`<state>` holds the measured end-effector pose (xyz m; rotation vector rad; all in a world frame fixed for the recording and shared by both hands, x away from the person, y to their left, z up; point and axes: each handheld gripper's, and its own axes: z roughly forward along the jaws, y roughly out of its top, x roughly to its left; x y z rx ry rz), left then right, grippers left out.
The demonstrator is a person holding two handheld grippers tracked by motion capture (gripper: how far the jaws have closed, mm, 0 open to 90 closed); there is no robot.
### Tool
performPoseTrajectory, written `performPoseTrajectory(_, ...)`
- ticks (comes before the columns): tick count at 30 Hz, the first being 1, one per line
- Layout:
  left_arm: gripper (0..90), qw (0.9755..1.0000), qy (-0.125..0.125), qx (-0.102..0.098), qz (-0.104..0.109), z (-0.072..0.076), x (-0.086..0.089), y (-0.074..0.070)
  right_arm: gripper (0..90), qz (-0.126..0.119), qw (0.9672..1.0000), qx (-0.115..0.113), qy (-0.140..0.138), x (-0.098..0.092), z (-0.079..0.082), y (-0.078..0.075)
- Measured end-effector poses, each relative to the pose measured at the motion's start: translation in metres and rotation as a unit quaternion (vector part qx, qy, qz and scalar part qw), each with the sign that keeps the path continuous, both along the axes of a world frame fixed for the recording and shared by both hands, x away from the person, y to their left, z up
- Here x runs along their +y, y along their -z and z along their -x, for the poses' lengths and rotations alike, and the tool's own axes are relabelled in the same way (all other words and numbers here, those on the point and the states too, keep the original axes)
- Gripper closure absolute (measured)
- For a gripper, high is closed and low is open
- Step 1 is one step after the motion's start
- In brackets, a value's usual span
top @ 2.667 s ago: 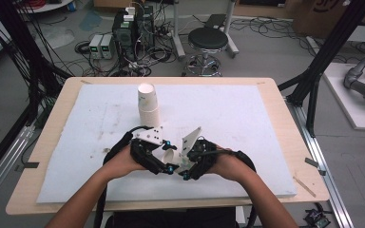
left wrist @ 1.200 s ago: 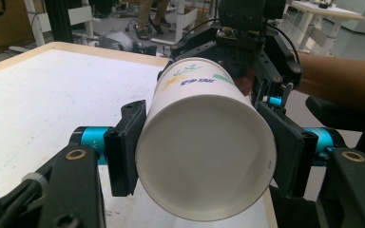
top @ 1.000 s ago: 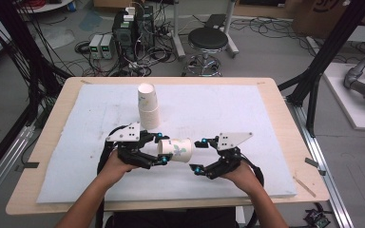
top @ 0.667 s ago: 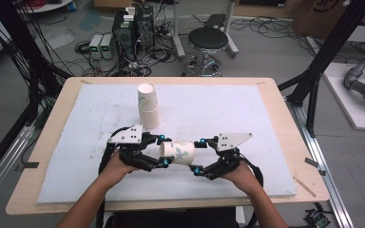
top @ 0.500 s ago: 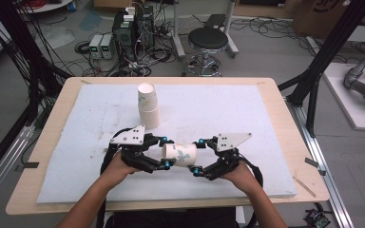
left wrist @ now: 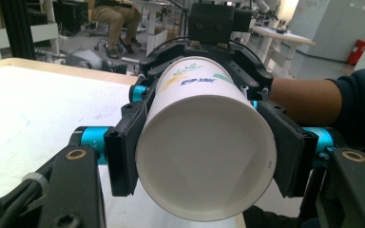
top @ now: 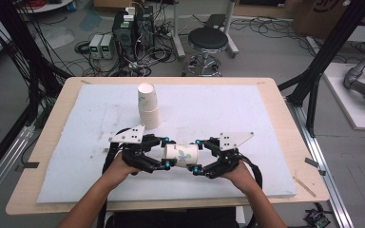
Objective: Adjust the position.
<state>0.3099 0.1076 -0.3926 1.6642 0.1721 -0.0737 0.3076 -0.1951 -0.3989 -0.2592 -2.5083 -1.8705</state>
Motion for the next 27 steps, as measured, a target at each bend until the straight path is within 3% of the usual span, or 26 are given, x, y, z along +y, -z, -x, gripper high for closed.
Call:
performPoseTrajectory(4,37.1,1.0000,0.002,-0.004,0.006,0.000,0.000,0.002,31.8,-0.004,1.0000,-0.007,-0.003,-0.001,0.000,-0.001)
performPoseTrajectory(7,36.0,1.0000,-0.002,0.001,-0.003,0.000,0.000,0.003,33.2,-0.003,1.0000,-0.001,-0.004,-0.001,0.000,-0.002)
performPoseTrajectory(9,17.2,0.9984,-0.035,0.017,-0.041,0.001,-0.003,0.003,33.8,0.002,0.9999,0.013,-0.006,-0.003,-0.001,-0.004)
performPoseTrajectory(10,10.1,0.9980,-0.038,0.022,-0.046,0.000,-0.003,0.004,33.8,0.007,0.9998,0.021,-0.002,-0.004,-0.001,-0.006)
performPoseTrajectory(11,10.5,0.9974,-0.041,0.019,-0.057,0.000,-0.003,0.004,33.8,0.013,0.9997,0.021,-0.001,-0.005,-0.002,-0.007)
performPoseTrajectory(14,10.5,0.9952,-0.046,0.006,-0.086,0.001,-0.002,0.003,33.8,0.056,0.9982,0.020,0.010,-0.005,-0.003,-0.011)
performPoseTrajectory(18,10.5,0.9916,-0.054,-0.007,-0.117,0.000,-0.001,-0.001,33.7,0.094,0.9953,0.015,0.014,0.000,-0.006,-0.014)
performPoseTrajectory(21,10.6,0.9869,-0.064,-0.015,-0.148,0.000,0.001,-0.003,33.7,0.120,0.9926,0.008,0.017,0.005,-0.007,-0.018)
performPoseTrajectory(27,10.7,0.9814,-0.064,-0.020,-0.180,-0.001,0.001,-0.003,33.7,0.177,0.9840,-0.007,0.020,0.015,-0.010,-0.028)
